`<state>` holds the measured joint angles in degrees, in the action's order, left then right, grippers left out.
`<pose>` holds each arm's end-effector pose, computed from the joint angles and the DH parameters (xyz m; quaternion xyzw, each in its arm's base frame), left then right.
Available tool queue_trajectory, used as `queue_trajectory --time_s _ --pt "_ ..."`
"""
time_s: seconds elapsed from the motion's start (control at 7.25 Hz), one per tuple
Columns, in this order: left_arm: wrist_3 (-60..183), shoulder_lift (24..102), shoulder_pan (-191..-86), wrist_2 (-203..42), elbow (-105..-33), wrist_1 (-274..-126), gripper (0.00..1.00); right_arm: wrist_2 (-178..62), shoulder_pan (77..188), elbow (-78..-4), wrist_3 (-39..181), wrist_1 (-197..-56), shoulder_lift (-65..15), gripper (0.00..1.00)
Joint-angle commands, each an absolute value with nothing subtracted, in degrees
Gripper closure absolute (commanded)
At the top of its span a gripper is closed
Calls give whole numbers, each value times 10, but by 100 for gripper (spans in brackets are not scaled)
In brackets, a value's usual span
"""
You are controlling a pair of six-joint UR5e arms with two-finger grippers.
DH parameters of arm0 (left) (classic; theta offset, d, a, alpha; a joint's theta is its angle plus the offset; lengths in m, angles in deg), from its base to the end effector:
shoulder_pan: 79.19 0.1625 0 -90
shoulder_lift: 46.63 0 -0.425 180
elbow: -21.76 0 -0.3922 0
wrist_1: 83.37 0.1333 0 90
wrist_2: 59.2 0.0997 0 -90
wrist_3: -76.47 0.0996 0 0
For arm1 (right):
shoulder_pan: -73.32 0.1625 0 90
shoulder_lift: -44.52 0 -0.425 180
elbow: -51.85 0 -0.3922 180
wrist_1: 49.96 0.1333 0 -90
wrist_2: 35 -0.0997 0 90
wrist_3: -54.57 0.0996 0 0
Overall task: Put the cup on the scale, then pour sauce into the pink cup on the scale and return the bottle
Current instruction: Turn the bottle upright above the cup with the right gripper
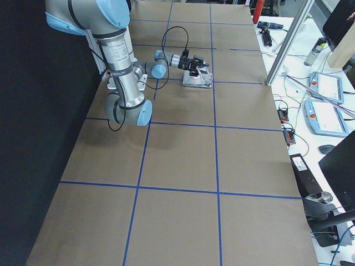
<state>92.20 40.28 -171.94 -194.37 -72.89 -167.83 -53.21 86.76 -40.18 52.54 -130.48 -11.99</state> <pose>-0.0848 -0.4602 0.6532 0.0300 0.3840 0.0910 0.9183 -0.5756 -0.3719 0.2406 0.5747 0.2434 -0.3004 0.7213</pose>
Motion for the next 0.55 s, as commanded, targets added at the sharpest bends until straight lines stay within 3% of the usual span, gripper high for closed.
queue_trajectory --time_s 0.0,0.41 --pt "922 403 -1721 -1944 -729 -1678 0 -549 869 -402 525 -1256 -122 100" --pt "922 403 -1721 -1944 -730 -1679 0 -641 874 -403 612 -1100 -140 100"
